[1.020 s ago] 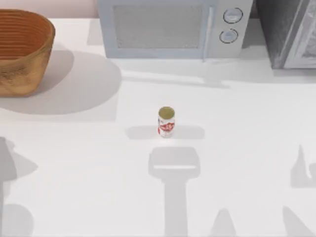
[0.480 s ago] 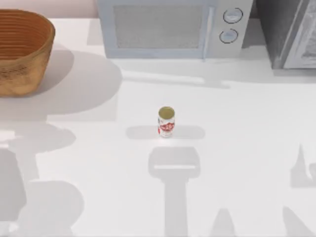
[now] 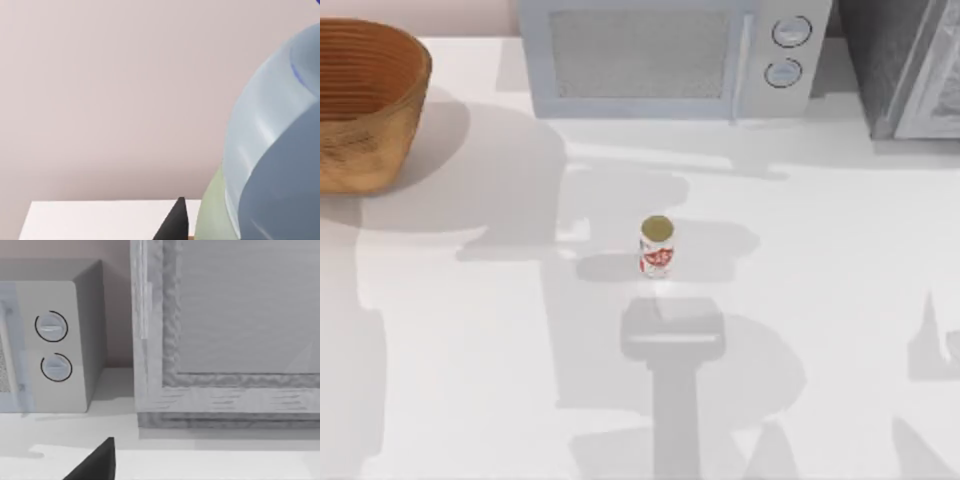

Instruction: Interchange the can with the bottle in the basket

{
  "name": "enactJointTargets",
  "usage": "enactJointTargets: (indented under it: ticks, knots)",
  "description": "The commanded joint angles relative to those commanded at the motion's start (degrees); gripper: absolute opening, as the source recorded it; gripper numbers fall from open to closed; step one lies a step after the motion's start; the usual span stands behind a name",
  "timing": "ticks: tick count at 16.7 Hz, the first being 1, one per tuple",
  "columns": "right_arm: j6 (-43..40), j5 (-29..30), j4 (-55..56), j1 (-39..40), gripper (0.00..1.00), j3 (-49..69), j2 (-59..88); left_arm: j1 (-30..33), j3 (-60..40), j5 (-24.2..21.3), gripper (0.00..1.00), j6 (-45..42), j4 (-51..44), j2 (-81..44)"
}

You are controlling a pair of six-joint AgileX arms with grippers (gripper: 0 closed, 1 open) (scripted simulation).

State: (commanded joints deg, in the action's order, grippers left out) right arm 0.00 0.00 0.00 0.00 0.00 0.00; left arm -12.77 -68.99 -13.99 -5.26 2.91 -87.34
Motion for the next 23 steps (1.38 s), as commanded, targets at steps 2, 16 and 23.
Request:
enactJointTargets:
  ticks: [2,16,23]
  knots:
    - [0.0,0.0,0.0,0.0,1.0,0.0,0.0,1.5,-0.3,0.6,0.0,0.3,-0.7,-0.4]
    - [0.0,0.0,0.0,0.0,1.0,0.0,0.0,3.2,-2.6,2.1,0.0,0.8,8.8,-12.0]
    - [0.0,0.0,0.0,0.0,1.0,0.0,0.0,3.2,-2.6,2.1,0.3,0.8,8.8,-12.0]
